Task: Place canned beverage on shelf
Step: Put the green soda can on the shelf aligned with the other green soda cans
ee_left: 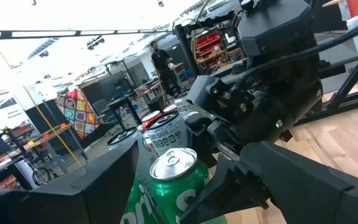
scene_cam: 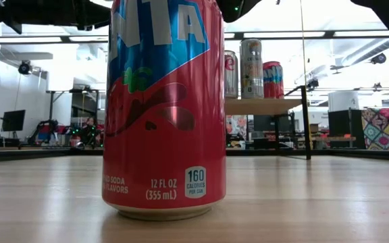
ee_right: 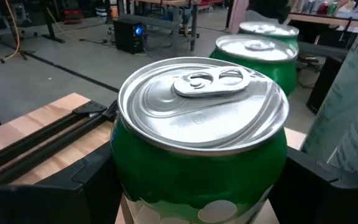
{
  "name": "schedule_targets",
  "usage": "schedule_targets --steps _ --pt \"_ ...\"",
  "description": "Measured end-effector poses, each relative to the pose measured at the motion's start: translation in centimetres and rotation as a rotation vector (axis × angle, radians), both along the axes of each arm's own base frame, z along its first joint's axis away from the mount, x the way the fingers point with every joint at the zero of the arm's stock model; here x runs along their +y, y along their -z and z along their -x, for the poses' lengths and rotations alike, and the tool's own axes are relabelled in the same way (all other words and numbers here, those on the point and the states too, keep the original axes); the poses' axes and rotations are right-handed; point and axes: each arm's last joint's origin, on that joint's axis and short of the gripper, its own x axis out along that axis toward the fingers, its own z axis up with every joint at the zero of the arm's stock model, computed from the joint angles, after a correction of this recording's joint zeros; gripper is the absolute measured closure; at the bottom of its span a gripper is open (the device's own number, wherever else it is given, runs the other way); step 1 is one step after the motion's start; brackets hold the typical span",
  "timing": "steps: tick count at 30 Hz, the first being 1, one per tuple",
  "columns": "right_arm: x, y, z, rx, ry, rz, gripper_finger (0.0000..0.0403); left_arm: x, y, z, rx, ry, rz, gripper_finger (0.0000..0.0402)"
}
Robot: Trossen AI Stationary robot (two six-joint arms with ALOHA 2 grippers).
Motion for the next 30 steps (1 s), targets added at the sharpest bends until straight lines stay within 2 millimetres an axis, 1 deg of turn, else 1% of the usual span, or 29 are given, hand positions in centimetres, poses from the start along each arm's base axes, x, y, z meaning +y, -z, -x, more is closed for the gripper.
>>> schedule_targets --steps 5,16,20,24,30 --pt "0.0 0.6 0.1 -0.001 0.004 -0.012 0.0106 0.0 0.1 -0.1 0.005 0.000 0.002 0.0084" --pt "-0.3 0.6 0.2 -0.003 0.013 -0.013 0.0106 0.1 0.3 -0.3 0.023 -0.001 -0.004 0.0084" --pt "-0.3 0.6 0.1 -0.004 0.013 -0.013 0.0105 0.3 0.7 -0.6 0.071 -0.004 -0.021 0.0084" --pt "-0.3 0.6 0.1 -0.005 0.013 -0.013 0.0095 0.5 1.2 -1.0 0.114 -0.003 -0.021 0.0084" --pt "-0.4 0.6 0.2 -0.013 0.017 -0.018 0.0089 0.6 2.7 -1.3 0.262 0.005 -0.016 0.0084"
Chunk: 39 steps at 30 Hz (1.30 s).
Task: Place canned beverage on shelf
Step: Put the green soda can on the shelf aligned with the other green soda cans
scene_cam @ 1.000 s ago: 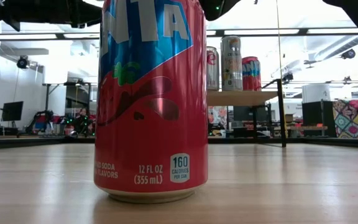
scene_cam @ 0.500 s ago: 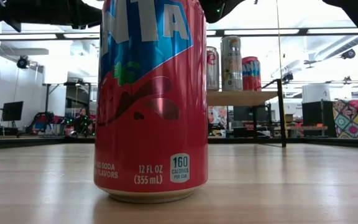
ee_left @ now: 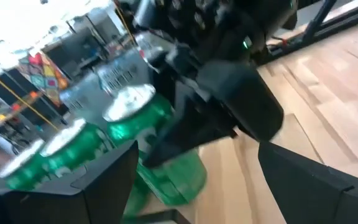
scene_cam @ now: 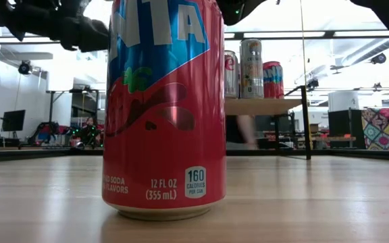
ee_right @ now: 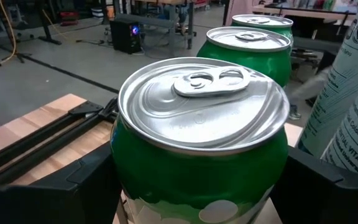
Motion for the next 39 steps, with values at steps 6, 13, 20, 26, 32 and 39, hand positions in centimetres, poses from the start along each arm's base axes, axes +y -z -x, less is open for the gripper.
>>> schedule_targets --steps 6,13,20,26,32,39 --pt "0.0 0.0 0.0 -0.015 0.004 -0.009 0.0088 0.2 1.5 -0.6 0.033 -0.005 0.200 0.0084" --pt "0.0 0.0 0.0 -0.014 0.003 -0.009 0.0082 1.0 4.5 -2.0 -0.130 -0.082 0.379 0.0092" --pt "0.0 0.0 0.0 -0.014 0.001 -0.010 0.0084 1.6 5.6 -2.6 -0.211 -0.170 0.435 0.0096" --pt "0.0 0.0 0.0 -0.014 0.000 -0.010 0.0080 1.6 6.6 -3.2 -0.157 -0.172 0.458 0.0104" --pt "0.0 0.0 0.0 -0.015 0.000 -0.010 0.0079 1.7 7.1 -3.5 -0.129 -0.174 0.443 0.0194" --pt "0.0 0.0 0.0 -0.015 0.000 -0.010 0.0078 2.0 7.4 -4.0 -0.146 -0.174 0.458 0.0385"
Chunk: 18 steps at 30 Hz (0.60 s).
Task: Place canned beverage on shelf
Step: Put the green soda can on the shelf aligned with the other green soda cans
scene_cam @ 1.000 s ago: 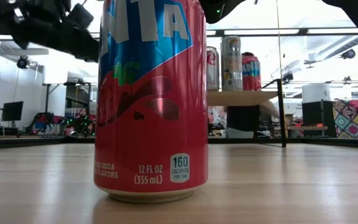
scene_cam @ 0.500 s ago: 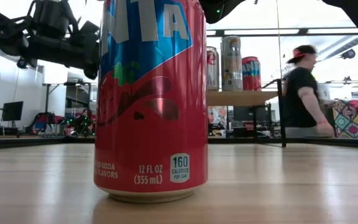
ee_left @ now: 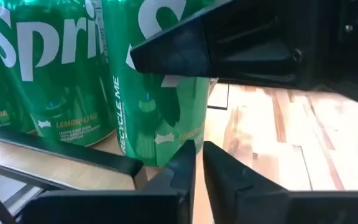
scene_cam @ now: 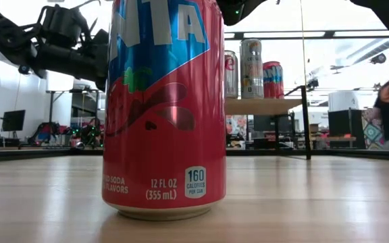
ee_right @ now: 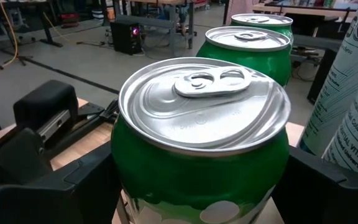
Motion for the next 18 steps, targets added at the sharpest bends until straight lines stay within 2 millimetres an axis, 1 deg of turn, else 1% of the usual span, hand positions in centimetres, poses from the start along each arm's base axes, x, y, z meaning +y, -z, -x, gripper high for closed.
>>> schedule_targets --steps 1,4,7,10,13,18 --pt "0.0 0.0 0.0 0.000 0.000 0.000 0.0078 0.0 0.0 -0.1 -0.005 0.000 0.000 0.0389" --pt "0.0 0.0 0.0 -0.001 0.000 0.000 0.0078 0.1 0.2 -0.3 -0.006 -0.001 0.008 0.0375" --pt "0.0 0.0 0.0 -0.001 0.000 0.000 0.0078 0.1 0.4 -0.5 -0.012 0.008 0.016 0.0372" --pt "0.0 0.0 0.0 -0.002 0.000 0.000 0.0078 -0.1 0.5 -0.9 -0.023 0.047 0.021 0.0382" --pt "0.0 0.0 0.0 -0.002 0.000 0.000 0.0078 0.0 0.7 -1.2 -0.046 0.045 0.028 0.0397" --pt "0.0 0.0 0.0 -0.002 -0.003 -0.001 0.0078 0.2 1.0 -1.8 -0.051 0.040 0.032 0.0399"
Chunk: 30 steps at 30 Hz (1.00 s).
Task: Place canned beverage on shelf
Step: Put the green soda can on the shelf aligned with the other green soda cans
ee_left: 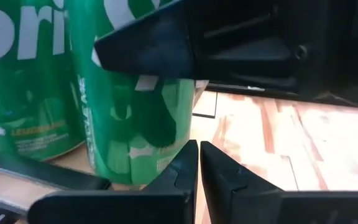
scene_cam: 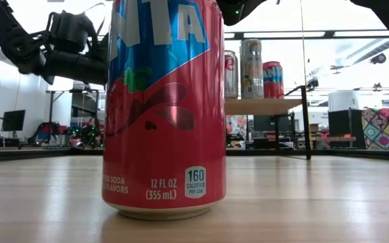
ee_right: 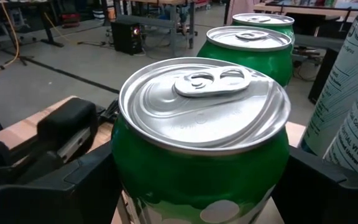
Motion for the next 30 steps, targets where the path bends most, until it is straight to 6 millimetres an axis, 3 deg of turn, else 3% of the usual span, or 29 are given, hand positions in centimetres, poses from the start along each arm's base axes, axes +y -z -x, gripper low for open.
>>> schedule_targets --steps 13,30 --pt "0.0 0.0 0.0 0.015 -0.004 0.009 0.0078 0.9 0.8 -2.1 0.026 -0.005 0.066 0.0401" --pt "0.6 -0.3 -0.1 0.024 -0.022 0.019 0.0078 1.0 0.8 -2.2 0.003 -0.007 0.078 0.0402"
